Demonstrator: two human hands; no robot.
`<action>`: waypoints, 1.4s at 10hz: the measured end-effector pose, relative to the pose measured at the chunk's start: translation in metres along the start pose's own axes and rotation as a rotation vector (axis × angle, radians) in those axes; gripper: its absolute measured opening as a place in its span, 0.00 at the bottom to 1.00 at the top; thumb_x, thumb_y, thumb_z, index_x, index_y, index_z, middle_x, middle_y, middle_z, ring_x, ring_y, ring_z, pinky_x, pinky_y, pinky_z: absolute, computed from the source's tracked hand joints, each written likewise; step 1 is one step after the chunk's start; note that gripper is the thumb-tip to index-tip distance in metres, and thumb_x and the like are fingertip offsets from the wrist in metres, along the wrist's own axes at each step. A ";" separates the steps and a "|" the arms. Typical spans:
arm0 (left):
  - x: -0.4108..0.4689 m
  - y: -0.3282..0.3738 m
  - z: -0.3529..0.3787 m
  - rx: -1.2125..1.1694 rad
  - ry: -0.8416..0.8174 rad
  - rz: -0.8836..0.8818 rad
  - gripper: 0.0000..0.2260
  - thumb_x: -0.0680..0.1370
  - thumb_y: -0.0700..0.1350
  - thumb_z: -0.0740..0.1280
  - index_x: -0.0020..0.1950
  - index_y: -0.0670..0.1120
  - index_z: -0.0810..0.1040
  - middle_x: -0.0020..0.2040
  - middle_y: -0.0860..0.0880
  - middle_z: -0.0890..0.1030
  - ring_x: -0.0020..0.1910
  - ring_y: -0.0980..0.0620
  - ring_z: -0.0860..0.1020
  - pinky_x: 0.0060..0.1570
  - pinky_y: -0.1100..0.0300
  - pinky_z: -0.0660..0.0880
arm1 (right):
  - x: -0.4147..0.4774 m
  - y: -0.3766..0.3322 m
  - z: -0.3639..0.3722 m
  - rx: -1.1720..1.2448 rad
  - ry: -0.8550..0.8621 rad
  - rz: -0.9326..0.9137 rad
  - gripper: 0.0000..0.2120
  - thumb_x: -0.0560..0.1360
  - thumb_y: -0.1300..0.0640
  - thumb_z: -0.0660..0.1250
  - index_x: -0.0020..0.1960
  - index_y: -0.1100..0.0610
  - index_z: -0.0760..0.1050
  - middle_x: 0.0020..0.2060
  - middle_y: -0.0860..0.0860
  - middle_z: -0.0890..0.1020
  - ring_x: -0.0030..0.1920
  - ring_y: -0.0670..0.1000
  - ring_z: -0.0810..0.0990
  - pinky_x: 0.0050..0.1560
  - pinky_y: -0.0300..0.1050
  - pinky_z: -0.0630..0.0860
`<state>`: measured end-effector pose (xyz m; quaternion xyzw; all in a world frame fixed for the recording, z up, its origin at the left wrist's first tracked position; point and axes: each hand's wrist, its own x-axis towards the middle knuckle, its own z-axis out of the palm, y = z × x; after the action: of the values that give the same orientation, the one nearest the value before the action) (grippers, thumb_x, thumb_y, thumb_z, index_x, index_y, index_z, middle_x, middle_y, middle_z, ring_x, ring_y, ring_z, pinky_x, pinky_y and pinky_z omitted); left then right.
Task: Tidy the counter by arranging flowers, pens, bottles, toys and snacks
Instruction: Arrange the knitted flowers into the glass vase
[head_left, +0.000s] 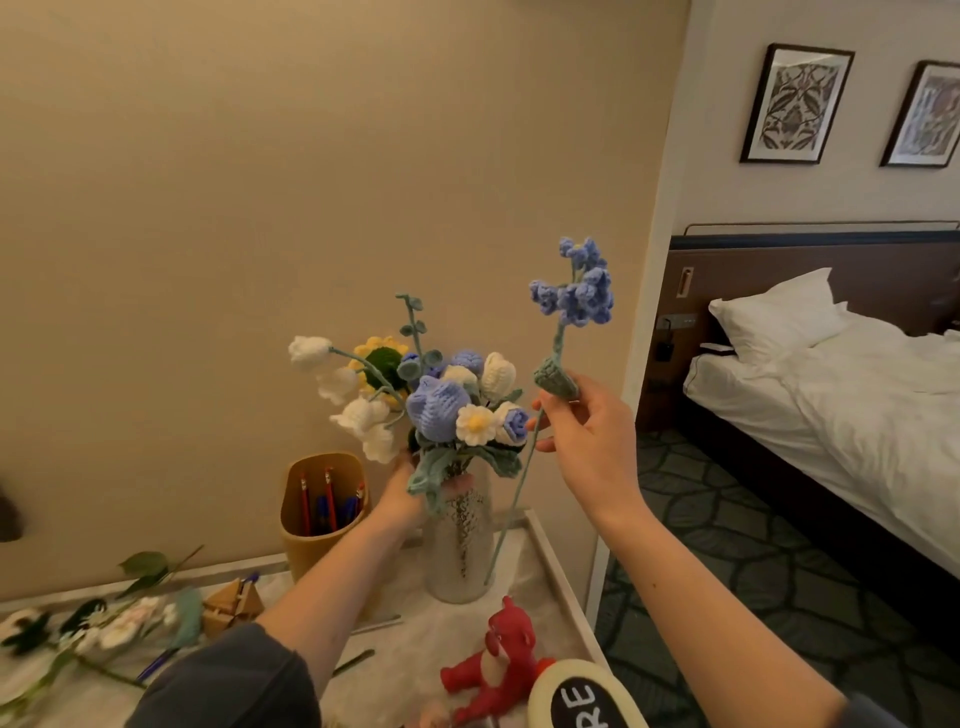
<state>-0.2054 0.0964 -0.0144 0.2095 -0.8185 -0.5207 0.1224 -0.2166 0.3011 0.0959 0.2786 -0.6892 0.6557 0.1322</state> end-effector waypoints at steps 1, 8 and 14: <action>-0.002 0.002 0.003 0.026 0.095 0.083 0.23 0.71 0.48 0.76 0.63 0.47 0.73 0.54 0.54 0.78 0.53 0.54 0.77 0.51 0.63 0.71 | -0.001 -0.001 0.003 0.033 -0.025 -0.017 0.13 0.79 0.62 0.64 0.45 0.45 0.78 0.33 0.43 0.82 0.32 0.45 0.81 0.31 0.38 0.78; 0.007 0.058 -0.018 -0.203 0.266 0.273 0.34 0.69 0.46 0.77 0.68 0.35 0.66 0.61 0.38 0.77 0.59 0.44 0.76 0.44 0.71 0.74 | 0.021 -0.021 0.013 0.059 0.054 -0.185 0.10 0.79 0.62 0.65 0.56 0.51 0.79 0.45 0.51 0.85 0.46 0.50 0.84 0.43 0.59 0.82; 0.004 0.056 -0.017 -0.227 0.364 0.313 0.34 0.69 0.50 0.77 0.68 0.42 0.67 0.62 0.48 0.77 0.61 0.51 0.75 0.61 0.54 0.74 | 0.048 -0.027 0.036 -0.419 -0.104 -0.227 0.09 0.75 0.59 0.63 0.48 0.47 0.79 0.39 0.45 0.82 0.39 0.48 0.79 0.35 0.46 0.73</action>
<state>-0.2138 0.1014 0.0431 0.1554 -0.7418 -0.5376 0.3697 -0.2339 0.2567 0.1403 0.3541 -0.7803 0.4641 0.2244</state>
